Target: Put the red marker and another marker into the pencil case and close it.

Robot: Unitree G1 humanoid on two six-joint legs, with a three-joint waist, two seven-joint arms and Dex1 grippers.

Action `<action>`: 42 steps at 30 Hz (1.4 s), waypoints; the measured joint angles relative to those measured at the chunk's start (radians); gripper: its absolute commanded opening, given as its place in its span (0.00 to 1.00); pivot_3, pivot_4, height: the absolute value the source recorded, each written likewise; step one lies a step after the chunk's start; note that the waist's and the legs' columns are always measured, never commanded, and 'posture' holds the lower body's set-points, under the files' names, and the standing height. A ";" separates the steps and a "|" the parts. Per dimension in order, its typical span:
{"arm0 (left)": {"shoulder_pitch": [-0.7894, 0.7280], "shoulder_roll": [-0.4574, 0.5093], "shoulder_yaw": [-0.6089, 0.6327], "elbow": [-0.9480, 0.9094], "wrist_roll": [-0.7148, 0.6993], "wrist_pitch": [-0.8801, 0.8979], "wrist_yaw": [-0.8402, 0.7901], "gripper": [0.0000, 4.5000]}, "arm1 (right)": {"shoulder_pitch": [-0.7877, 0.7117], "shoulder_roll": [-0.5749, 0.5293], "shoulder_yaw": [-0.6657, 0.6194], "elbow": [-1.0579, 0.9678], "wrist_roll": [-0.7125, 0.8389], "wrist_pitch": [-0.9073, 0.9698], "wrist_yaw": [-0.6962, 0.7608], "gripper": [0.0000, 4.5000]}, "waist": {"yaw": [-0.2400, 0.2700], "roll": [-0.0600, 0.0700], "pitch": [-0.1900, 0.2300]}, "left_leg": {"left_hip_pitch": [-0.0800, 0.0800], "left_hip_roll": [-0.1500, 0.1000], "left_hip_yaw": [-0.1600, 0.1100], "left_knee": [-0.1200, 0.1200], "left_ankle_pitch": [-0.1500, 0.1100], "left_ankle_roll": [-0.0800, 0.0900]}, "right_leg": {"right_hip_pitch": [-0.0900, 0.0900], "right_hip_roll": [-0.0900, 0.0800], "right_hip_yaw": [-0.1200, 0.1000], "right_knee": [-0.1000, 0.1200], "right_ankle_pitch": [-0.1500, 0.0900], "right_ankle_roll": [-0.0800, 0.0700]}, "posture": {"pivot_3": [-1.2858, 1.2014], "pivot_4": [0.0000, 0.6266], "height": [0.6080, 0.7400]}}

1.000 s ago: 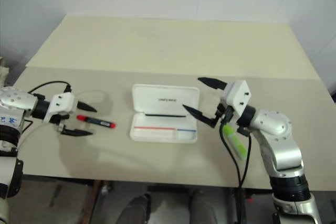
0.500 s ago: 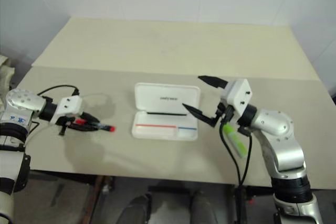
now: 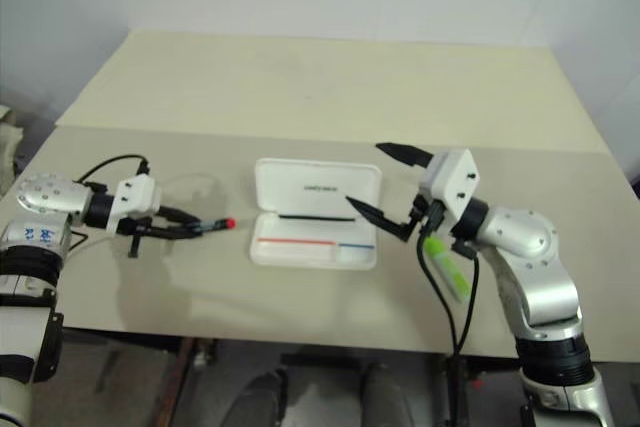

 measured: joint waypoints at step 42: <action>0.003 -0.351 -0.181 -0.476 0.044 0.416 0.287 0.11 | 0.141 -0.020 -0.053 -0.113 0.014 0.046 -0.047 1.00 | 0.007 0.000 0.000 | -0.001 0.000 0.001 0.001 -0.001 0.000 | 0.001 0.001 0.000 -0.005 0.000 0.000 | 0.52 0.24 1.00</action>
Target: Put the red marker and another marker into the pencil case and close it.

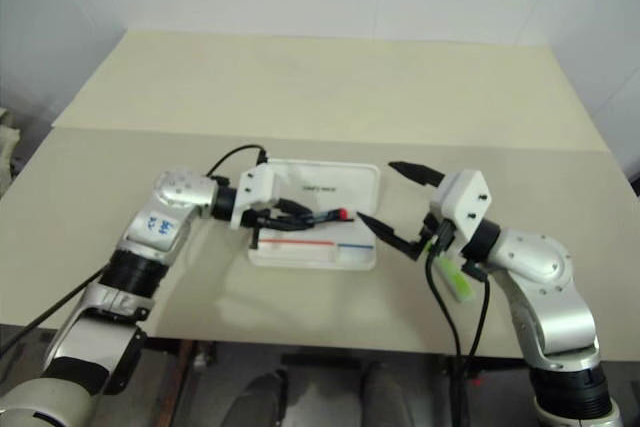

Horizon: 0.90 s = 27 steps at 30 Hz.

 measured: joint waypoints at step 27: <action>0.017 -0.005 -0.009 -0.091 -0.018 0.063 -0.033 0.96 | -0.007 0.001 0.001 -0.001 0.001 0.004 -0.015 1.00 | -0.001 0.000 0.000 | 0.000 0.000 0.000 0.000 0.000 0.000 | 0.000 0.000 0.000 0.000 0.000 0.000 | 0.52 0.24 1.00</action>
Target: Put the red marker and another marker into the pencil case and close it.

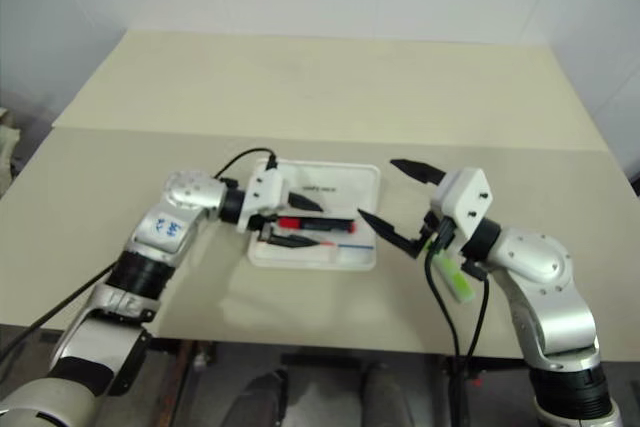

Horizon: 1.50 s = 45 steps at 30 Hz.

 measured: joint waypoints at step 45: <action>0.277 0.409 0.374 -0.222 -0.365 0.191 -0.086 1.00 | 0.545 0.004 -0.248 0.242 -0.017 -0.053 -0.011 0.56 | 0.001 -0.001 -0.001 | 0.002 0.002 0.005 0.000 0.000 0.001 | 0.006 0.000 0.001 -0.015 0.000 -0.016 | 0.52 0.24 1.00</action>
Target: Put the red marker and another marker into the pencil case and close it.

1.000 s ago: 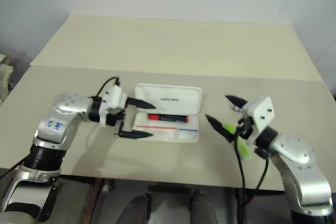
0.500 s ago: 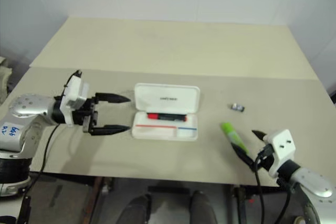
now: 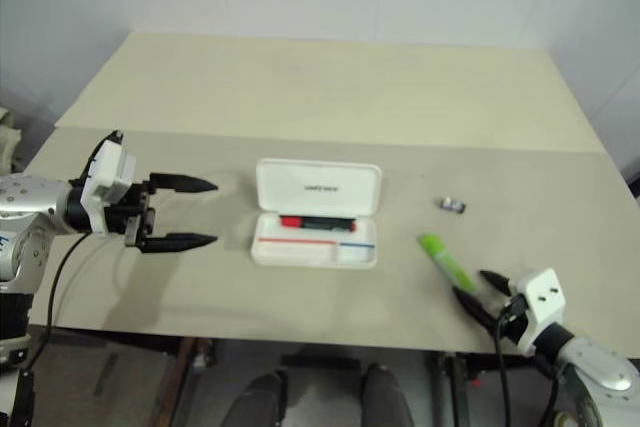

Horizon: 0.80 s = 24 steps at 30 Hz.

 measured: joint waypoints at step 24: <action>0.019 0.002 -0.010 0.032 0.015 -0.081 -0.001 1.00 | -0.403 -0.147 0.163 -0.044 0.033 0.004 0.208 0.24 | -0.004 0.000 0.000 | 0.001 0.003 0.002 0.000 0.001 0.001 | -0.001 0.002 0.001 0.000 0.004 0.001 | 0.52 0.24 1.00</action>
